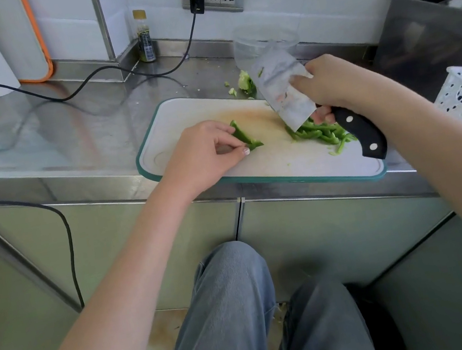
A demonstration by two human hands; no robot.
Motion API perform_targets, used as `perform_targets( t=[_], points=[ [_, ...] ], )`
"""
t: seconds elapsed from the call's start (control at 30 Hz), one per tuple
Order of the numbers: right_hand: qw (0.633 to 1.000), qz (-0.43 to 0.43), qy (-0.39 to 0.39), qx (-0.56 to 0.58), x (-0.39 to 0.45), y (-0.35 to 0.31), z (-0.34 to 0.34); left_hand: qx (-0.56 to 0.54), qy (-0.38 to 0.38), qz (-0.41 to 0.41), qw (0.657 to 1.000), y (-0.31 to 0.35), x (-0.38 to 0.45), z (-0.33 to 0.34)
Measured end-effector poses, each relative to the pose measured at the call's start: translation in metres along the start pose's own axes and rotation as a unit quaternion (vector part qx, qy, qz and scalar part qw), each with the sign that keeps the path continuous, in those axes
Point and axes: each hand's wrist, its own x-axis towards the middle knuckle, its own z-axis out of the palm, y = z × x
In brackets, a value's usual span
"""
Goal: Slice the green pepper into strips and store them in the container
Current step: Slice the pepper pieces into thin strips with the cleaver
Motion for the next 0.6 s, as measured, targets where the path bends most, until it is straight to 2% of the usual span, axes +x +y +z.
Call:
perform_targets(
  t=[0.13, 0.33, 0.47, 0.6],
  points=[
    [0.999, -0.013, -0.029, 0.01, -0.007, -0.01, 0.007, -0.012, 0.015, -0.003, 1.0, 0.0, 0.0, -0.001],
    [0.996, -0.055, -0.045, -0.051, -0.013, -0.027, 0.015, -0.013, 0.013, -0.013, 1.0, 0.001, -0.003, -0.001],
    [0.994, -0.091, -0.003, -0.064, -0.016, -0.031, 0.021, -0.009, 0.013, -0.007, 1.0, 0.0, -0.003, 0.0],
    [0.992, -0.097, 0.008, -0.077, -0.017, -0.031, 0.029, 0.0, 0.017, 0.003, 1.0, 0.0, -0.003, 0.001]
  ],
)
